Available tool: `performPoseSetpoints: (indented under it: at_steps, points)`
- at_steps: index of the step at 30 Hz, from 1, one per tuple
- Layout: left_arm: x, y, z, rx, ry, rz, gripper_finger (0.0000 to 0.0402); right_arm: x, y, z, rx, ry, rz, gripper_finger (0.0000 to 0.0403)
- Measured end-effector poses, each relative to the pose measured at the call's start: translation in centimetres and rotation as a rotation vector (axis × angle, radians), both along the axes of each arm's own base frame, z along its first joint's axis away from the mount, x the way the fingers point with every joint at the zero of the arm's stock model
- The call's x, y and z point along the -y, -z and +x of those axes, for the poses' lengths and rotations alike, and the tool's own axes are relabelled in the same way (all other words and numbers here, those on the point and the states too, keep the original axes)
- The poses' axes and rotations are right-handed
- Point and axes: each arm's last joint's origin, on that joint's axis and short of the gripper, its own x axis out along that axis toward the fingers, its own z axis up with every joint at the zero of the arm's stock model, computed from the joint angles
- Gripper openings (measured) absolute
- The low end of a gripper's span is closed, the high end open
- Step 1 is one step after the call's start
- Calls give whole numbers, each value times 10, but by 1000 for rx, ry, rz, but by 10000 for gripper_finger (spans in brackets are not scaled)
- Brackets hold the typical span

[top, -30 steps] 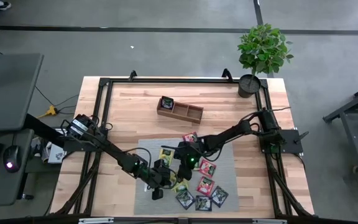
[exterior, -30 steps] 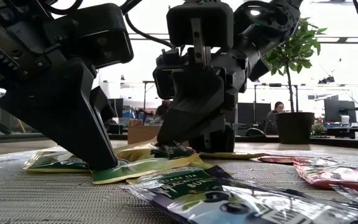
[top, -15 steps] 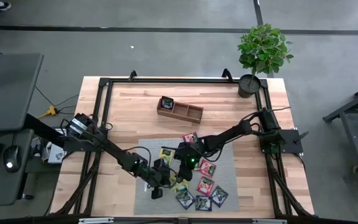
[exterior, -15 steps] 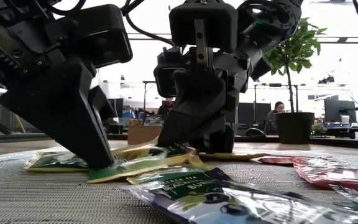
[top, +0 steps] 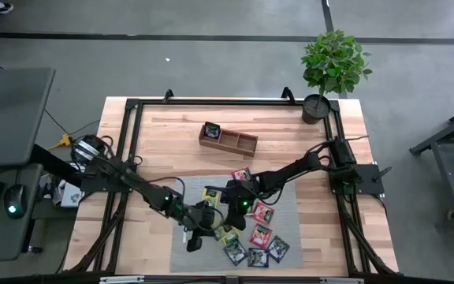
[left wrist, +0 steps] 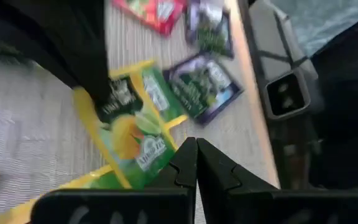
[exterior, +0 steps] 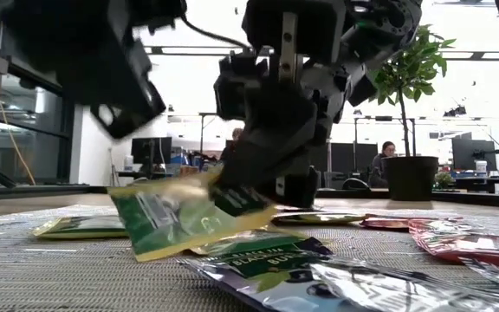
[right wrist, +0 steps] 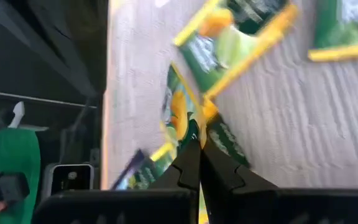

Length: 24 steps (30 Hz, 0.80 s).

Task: Pick & Place Tea
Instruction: Put the yellow tea bag into the middle section of the wooden organizer

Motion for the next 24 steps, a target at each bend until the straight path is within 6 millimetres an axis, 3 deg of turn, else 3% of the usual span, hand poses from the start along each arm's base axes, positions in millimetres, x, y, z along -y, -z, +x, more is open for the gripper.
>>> performPoseSetpoints:
  at_steps: [8,15,19,24]
  points:
    - [-18,-45,-24,63,-171,137,1,2,-34,-10,72,-65,-77,0]
    - [-32,-68,-48,84,-290,269,1,12,-79,-41,49,-111,-263,0]
    - [-39,-70,-56,91,-333,299,1,22,-108,-62,53,-108,-352,0]
    - [-52,-52,-75,88,-417,259,1,46,-139,-85,60,-56,-437,0]
